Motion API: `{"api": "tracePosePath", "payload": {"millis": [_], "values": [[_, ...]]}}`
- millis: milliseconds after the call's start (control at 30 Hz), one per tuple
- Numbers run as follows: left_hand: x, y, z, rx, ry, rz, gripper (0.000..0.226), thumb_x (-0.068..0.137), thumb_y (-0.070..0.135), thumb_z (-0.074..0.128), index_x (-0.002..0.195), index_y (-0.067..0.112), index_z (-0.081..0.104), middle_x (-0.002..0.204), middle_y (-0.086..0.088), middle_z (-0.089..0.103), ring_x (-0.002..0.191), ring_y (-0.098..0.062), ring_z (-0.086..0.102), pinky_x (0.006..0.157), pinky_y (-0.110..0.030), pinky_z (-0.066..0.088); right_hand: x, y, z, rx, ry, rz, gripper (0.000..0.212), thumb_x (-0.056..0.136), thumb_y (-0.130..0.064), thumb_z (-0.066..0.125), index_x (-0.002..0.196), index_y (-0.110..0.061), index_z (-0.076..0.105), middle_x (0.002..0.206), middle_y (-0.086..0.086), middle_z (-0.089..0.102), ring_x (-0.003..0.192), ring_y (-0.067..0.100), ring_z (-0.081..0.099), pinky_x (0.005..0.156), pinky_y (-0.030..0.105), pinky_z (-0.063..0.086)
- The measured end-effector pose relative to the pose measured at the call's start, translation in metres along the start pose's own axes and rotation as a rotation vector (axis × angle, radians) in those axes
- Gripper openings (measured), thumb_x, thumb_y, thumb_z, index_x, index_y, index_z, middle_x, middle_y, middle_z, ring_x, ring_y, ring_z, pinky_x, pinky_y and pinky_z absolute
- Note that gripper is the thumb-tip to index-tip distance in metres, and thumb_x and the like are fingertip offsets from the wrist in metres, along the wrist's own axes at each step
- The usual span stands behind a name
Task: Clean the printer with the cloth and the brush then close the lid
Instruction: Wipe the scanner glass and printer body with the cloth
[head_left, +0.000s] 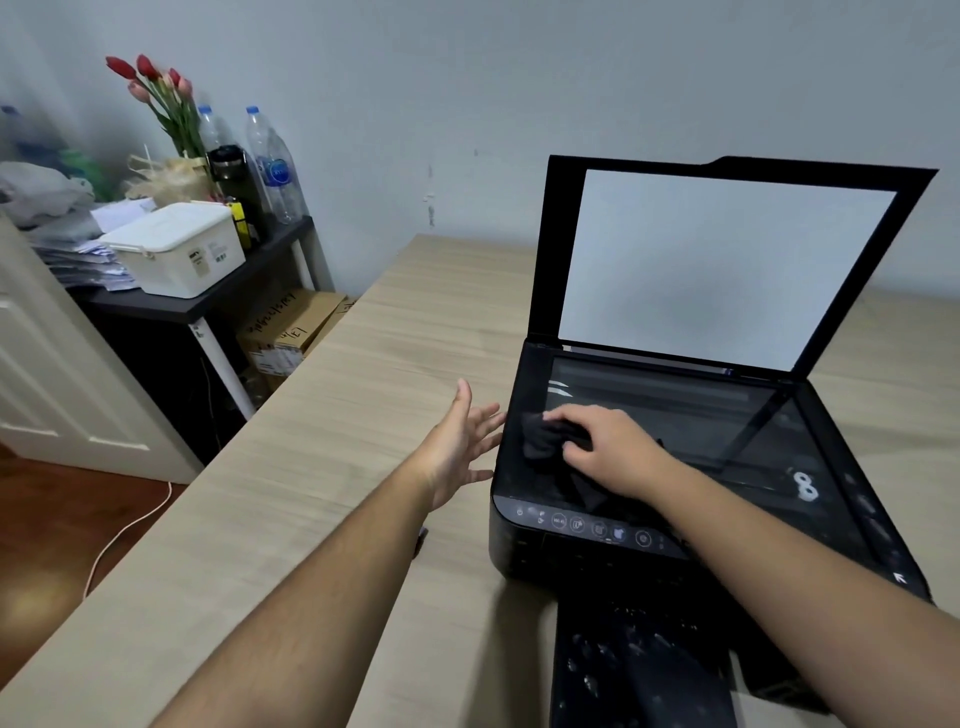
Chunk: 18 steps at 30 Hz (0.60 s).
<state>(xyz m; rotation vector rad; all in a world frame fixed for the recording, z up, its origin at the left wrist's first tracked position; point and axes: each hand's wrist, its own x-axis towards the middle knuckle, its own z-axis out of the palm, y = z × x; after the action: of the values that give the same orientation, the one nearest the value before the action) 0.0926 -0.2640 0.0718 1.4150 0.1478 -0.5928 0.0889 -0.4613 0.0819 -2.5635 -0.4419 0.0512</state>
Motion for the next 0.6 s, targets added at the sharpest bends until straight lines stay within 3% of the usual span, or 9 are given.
{"api": "tracePosePath", "payload": {"millis": [100, 233, 300, 467, 600], "values": [[-0.001, -0.002, 0.003, -0.005, 0.009, 0.0, 0.082, 0.088, 0.069, 0.0, 0.149, 0.021, 0.027, 0.154, 0.009, 0.031, 0.142, -0.013, 0.028, 0.106, -0.041, 0.029, -0.001, -0.025, 0.019, 0.001, -0.056, -0.122, 0.043, 0.079, -0.011, 0.056, 0.12, -0.025, 0.059, 0.127, -0.002, 0.06, 0.118, 0.018, 0.053, 0.101, 0.031, 0.04], [-0.002, -0.002, 0.005, 0.007, -0.003, -0.003, 0.082, 0.088, 0.069, 0.0, 0.149, 0.022, 0.027, 0.154, 0.011, 0.03, 0.142, -0.009, 0.027, 0.102, -0.037, 0.03, -0.025, -0.022, 0.01, 0.023, -0.15, -0.205, 0.038, 0.072, -0.015, 0.061, 0.109, -0.023, 0.066, 0.116, -0.006, 0.067, 0.108, 0.013, 0.058, 0.096, 0.029, 0.044], [-0.004, -0.001, 0.005, -0.004, -0.013, 0.007, 0.082, 0.089, 0.068, 0.0, 0.15, 0.02, 0.025, 0.155, 0.009, 0.029, 0.143, -0.009, 0.025, 0.1, -0.037, 0.029, -0.018, -0.013, 0.003, -0.065, -0.115, -0.167, 0.037, 0.074, -0.017, 0.062, 0.11, -0.022, 0.067, 0.114, -0.008, 0.067, 0.106, 0.013, 0.057, 0.094, 0.027, 0.044], [-0.004, -0.003, 0.006, -0.007, -0.01, 0.006, 0.083, 0.088, 0.069, -0.001, 0.149, 0.02, 0.027, 0.154, 0.007, 0.03, 0.141, -0.012, 0.028, 0.099, -0.034, 0.032, 0.0, -0.031, 0.024, -0.175, 0.01, -0.191, 0.03, 0.08, -0.018, 0.057, 0.109, -0.016, 0.066, 0.111, 0.001, 0.066, 0.103, 0.027, 0.053, 0.086, 0.036, 0.045], [-0.005, -0.002, 0.006, -0.016, -0.034, 0.001, 0.083, 0.088, 0.07, -0.001, 0.149, 0.021, 0.025, 0.155, 0.011, 0.028, 0.142, -0.01, 0.026, 0.105, -0.037, 0.031, -0.027, -0.022, 0.018, -0.089, -0.082, -0.275, 0.039, 0.077, -0.016, 0.063, 0.115, -0.018, 0.066, 0.122, -0.001, 0.063, 0.105, 0.021, 0.054, 0.093, 0.021, 0.037]]}}
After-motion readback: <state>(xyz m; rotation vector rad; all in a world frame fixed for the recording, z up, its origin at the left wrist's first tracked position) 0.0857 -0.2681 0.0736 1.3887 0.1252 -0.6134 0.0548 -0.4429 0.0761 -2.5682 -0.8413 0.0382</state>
